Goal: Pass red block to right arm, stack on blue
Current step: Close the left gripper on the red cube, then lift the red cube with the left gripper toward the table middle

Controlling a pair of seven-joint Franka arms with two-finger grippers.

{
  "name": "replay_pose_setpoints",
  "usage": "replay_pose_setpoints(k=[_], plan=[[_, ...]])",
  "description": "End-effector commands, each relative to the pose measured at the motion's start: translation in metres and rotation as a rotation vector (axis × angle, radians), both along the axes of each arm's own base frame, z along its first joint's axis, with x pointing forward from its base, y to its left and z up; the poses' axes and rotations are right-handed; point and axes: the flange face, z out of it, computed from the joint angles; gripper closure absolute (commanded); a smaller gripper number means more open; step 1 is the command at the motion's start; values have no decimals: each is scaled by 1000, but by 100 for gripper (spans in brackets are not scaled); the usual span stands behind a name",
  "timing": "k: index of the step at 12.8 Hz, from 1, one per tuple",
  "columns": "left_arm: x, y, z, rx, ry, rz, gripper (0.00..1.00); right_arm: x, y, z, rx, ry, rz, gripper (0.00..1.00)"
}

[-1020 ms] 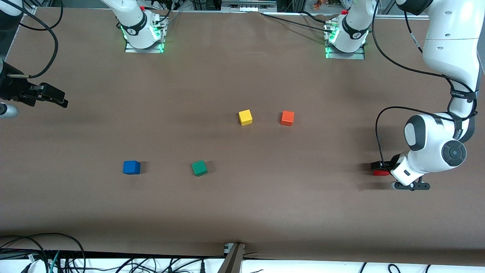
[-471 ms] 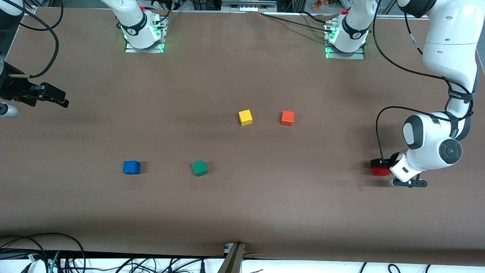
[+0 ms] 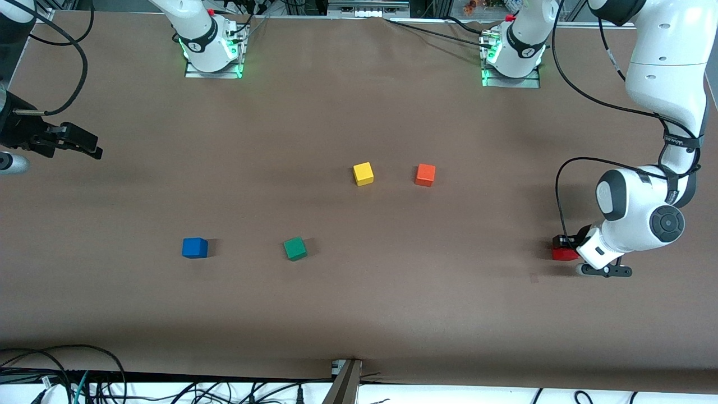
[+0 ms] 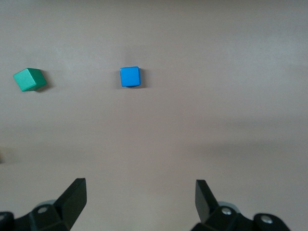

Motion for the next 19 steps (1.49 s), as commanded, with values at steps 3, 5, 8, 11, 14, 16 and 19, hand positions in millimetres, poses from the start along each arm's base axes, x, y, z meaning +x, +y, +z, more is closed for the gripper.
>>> replay_pose_setpoints(k=[3,5,8,11,14,16,19], plan=[[20,-25,76,-15,-59,-115,100,2,2,5,13,-8,-1,0],[23,-45,107,-39,-91,-201,100,2,2,5,13,-8,-1,0],[18,-82,155,-67,-99,-262,100,2,2,5,13,-8,-1,0],[10,-135,204,-101,-151,-353,100,2,2,5,13,-8,-1,0],[0,-186,238,-129,-201,-433,100,2,2,5,13,-8,-1,0],[-7,-214,251,-148,-218,-479,100,2,2,5,13,-8,-1,0],[-13,-265,293,-191,-293,-552,100,2,1,5,13,-8,-3,0]])
